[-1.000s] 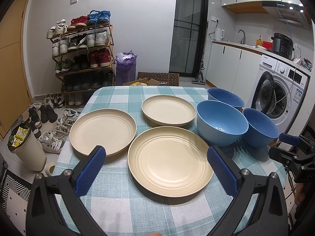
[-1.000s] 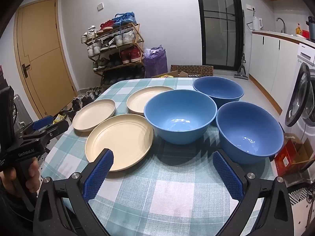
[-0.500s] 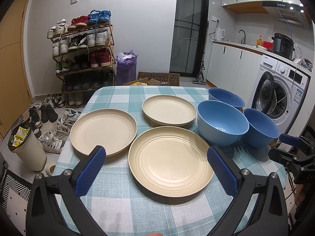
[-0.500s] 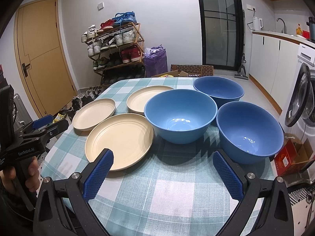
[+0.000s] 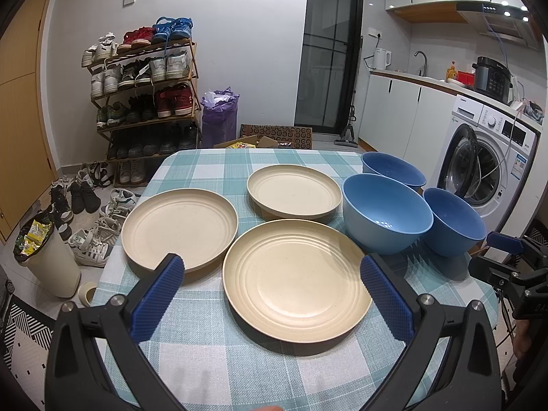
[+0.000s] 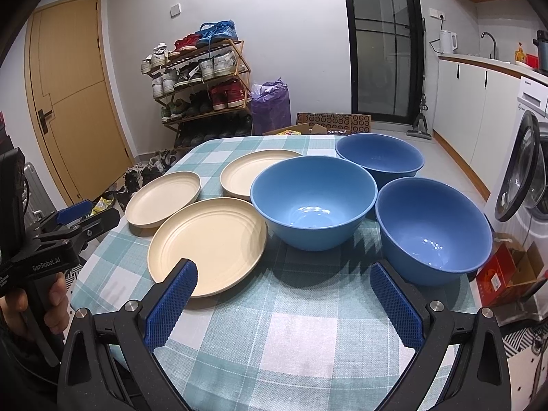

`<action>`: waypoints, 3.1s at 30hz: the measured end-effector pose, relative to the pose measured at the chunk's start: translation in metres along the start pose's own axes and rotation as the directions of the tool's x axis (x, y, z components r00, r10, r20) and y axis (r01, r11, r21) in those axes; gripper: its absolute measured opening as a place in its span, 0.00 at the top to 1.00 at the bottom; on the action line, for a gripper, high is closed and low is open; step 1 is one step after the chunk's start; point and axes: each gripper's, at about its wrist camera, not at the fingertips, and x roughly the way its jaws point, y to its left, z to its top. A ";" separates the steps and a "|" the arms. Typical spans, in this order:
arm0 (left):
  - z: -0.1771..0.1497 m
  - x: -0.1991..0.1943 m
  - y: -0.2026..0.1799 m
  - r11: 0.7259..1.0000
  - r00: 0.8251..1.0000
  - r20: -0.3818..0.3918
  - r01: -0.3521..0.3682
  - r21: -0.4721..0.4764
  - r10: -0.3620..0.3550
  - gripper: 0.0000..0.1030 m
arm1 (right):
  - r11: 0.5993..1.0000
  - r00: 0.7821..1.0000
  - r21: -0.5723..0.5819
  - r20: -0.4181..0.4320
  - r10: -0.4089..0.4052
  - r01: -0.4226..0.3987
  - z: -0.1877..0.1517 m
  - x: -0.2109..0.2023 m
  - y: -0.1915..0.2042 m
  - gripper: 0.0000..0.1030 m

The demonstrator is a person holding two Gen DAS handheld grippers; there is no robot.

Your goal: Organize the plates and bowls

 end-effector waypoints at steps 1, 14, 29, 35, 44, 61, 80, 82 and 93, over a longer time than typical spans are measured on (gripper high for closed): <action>0.000 0.000 0.000 1.000 1.000 0.000 0.000 0.000 0.000 0.00 | 1.000 1.000 0.000 0.000 -0.001 0.001 0.000 0.000 0.000 0.00; 0.000 0.000 0.000 1.000 1.000 0.001 0.000 0.000 0.000 0.00 | 1.000 1.000 -0.002 -0.001 -0.003 0.003 0.004 -0.001 -0.006 0.00; 0.002 0.001 0.007 1.000 1.000 0.003 0.000 -0.001 0.000 0.00 | 1.000 1.000 -0.016 0.005 -0.003 0.003 0.004 -0.002 -0.007 0.00; 0.002 0.000 0.007 1.000 1.000 0.005 0.001 -0.002 -0.001 0.00 | 1.000 1.000 -0.018 0.005 -0.005 0.005 0.004 -0.002 -0.007 0.00; 0.003 0.001 0.002 1.000 1.000 0.002 -0.005 -0.001 0.005 0.00 | 1.000 1.000 -0.019 -0.001 -0.015 0.015 0.003 -0.002 -0.007 0.00; 0.002 0.004 0.003 1.000 1.000 0.019 -0.004 0.001 0.004 0.00 | 1.000 1.000 -0.009 0.004 -0.027 0.027 0.006 -0.004 -0.012 0.00; 0.028 0.015 0.008 0.999 0.999 0.036 -0.030 0.018 0.029 0.00 | 0.999 0.999 -0.036 0.051 0.020 -0.018 0.036 -0.021 -0.021 0.00; 0.032 0.016 0.008 0.999 0.999 0.039 -0.026 0.023 0.025 0.00 | 0.999 0.998 -0.044 0.062 0.023 -0.021 0.042 -0.022 -0.020 0.00; 0.056 0.026 0.018 0.999 0.997 0.069 -0.033 0.029 0.031 0.00 | 0.995 0.991 -0.103 0.134 0.028 -0.014 0.089 -0.032 -0.015 0.00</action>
